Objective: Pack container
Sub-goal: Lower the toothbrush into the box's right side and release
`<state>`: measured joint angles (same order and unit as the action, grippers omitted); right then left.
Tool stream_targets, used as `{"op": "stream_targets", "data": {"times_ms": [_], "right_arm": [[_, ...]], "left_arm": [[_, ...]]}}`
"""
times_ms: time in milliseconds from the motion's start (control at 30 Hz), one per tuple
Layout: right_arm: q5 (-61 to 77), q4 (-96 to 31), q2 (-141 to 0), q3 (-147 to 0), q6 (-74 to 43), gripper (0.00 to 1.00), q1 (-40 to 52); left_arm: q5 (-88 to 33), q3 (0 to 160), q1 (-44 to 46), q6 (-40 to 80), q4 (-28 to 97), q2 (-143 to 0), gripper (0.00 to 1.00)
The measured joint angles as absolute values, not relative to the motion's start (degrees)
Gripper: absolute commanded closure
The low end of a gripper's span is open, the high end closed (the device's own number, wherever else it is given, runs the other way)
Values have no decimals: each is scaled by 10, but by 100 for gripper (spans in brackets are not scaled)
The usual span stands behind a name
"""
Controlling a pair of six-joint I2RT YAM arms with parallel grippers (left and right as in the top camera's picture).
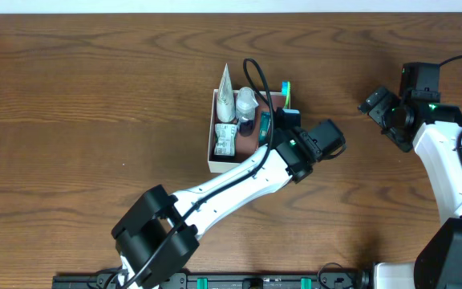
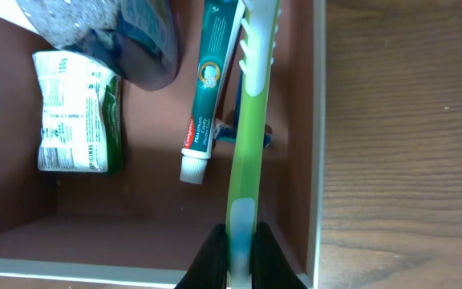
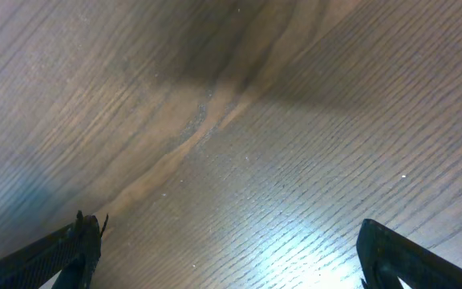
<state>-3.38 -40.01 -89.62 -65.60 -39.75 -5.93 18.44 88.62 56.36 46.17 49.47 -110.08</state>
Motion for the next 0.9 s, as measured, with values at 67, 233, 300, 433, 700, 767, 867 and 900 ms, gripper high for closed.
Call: {"op": "stream_targets", "data": {"times_ms": [67, 233, 300, 433, 700, 767, 867, 900], "right_arm": [[-34, -400, -896, -656, -397, 1, -59], [-34, -400, -896, -656, -397, 1, -59], [-34, -400, -896, -656, -397, 1, -59], [-34, -400, -896, -656, -397, 1, -59], [-34, -400, -896, -656, -397, 1, -59], [-34, -400, -896, -656, -397, 1, -59], [-34, -400, -896, -656, -397, 1, -59], [-34, -400, -896, -656, -397, 1, -59]], "left_arm": [[184, 886, 564, 463, 495, -1105, 94], [184, 886, 564, 465, 495, -1106, 94], [184, 886, 564, 465, 495, -1106, 94], [184, 882, 564, 465, 495, -1106, 94], [189, 868, 562, 468, 494, -1106, 83], [189, 868, 563, 470, 494, -1106, 83], [189, 868, 563, 470, 494, -1106, 83], [189, 868, 563, 470, 493, -1106, 83]]}}
